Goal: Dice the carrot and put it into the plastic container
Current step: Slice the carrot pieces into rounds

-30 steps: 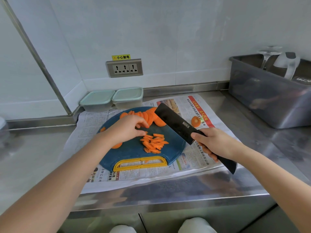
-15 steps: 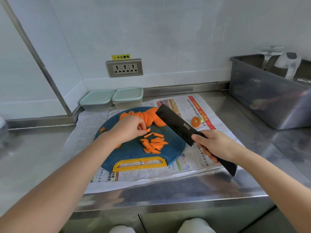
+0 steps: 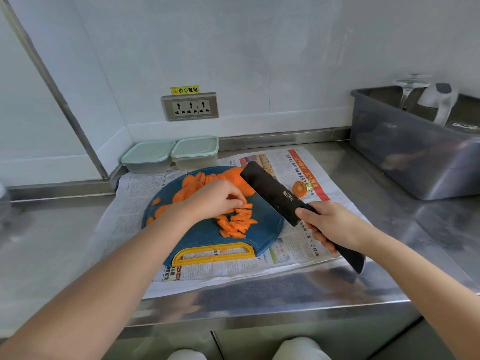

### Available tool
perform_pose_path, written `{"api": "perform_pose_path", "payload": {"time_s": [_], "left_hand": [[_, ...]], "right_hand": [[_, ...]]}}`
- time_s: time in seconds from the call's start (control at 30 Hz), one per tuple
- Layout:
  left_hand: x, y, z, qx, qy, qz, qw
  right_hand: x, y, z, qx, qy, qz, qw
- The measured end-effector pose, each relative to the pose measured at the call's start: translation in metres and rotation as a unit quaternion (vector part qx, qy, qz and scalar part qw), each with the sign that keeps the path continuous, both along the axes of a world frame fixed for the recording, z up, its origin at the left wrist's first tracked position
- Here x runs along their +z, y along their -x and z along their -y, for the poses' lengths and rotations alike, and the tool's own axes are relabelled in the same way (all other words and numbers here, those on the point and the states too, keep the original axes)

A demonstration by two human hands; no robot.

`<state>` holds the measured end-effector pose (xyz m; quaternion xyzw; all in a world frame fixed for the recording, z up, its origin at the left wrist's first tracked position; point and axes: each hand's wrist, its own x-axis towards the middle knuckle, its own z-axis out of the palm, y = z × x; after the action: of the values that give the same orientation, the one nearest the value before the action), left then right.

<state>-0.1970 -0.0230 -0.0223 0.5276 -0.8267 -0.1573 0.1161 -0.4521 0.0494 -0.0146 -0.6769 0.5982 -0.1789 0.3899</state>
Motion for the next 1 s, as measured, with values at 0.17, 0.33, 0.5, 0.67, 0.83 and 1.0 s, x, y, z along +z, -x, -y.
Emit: {"api": "perform_pose_path", "payload": {"time_s": [0.17,0.33,0.5,0.67,0.83,1.0], "left_hand": [[0.004,-0.016,-0.002,0.021,-0.013,-0.012,1.0],[0.001,-0.02,-0.004,0.034,-0.034,-0.003,0.999],[0.003,-0.024,-0.002,0.042,-0.039,0.011,0.998],[0.01,-0.035,-0.005,0.027,-0.077,0.019,0.997],[0.015,-0.035,-0.007,0.009,-0.105,0.051,0.993],[0.011,-0.029,-0.01,0.027,-0.064,0.058,0.996]], "right_hand": [[0.0,0.001,-0.001,-0.003,0.0,0.003,1.0],[0.001,-0.002,-0.001,-0.002,0.004,0.003,1.0],[0.001,-0.003,-0.001,0.0,0.01,-0.004,1.0],[0.002,-0.002,0.0,-0.005,0.006,0.003,1.0],[0.001,-0.003,0.0,-0.003,0.01,-0.002,1.0],[0.002,-0.003,0.0,-0.002,0.009,-0.001,1.0]]}}
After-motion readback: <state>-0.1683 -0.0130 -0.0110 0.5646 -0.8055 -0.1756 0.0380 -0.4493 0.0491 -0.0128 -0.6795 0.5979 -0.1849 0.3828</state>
